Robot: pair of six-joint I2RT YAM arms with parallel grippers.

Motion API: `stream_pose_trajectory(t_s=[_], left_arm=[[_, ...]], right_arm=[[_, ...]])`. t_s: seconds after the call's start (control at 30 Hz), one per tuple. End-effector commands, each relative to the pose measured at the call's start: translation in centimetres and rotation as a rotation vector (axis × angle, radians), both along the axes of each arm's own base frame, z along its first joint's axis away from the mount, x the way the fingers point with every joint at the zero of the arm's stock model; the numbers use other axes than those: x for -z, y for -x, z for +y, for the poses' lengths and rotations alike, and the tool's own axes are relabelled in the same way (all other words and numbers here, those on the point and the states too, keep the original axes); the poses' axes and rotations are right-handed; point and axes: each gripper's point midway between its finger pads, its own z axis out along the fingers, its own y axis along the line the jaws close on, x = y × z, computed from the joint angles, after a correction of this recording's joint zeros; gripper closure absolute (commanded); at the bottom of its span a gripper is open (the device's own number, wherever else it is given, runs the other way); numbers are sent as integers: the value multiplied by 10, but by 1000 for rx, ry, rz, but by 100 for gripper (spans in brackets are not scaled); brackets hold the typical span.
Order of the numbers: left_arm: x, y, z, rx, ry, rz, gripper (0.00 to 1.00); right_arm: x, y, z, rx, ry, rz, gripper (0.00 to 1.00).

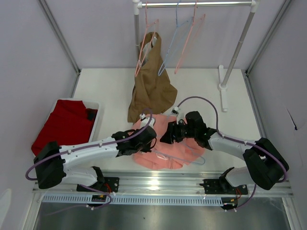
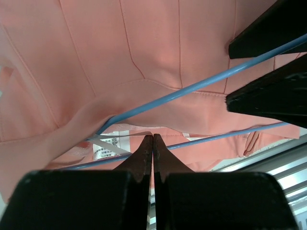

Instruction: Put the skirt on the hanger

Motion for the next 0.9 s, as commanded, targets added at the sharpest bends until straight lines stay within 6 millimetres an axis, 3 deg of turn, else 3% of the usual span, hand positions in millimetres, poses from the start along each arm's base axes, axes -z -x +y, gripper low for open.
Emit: stream_pose_trajectory(t_s=[0.0,0.27,0.33,0.4,0.63,0.87], left_arm=[[-21,-7,-25,6,103,-29,100],[-24,-6,-25,4,115,-30,100],[-23,-6,-24,1,113,-28,100],[-21,-6,-24,-1,112,-26,100],[-19,-4,-25,3,124,-18,100],[-21,-4,-28,12,136,-19,100]], right_arm=[[6,-12,-6,68,127,-59,37],[-2,-21,-8,133,154,-60,25],[-5,-25,-11,167,168,-51,21],[-1,-25,-17,202,207,-24,10],[-5,-38,-31,368,252,39,9],[-6,-53,-56,547,375,46,18]])
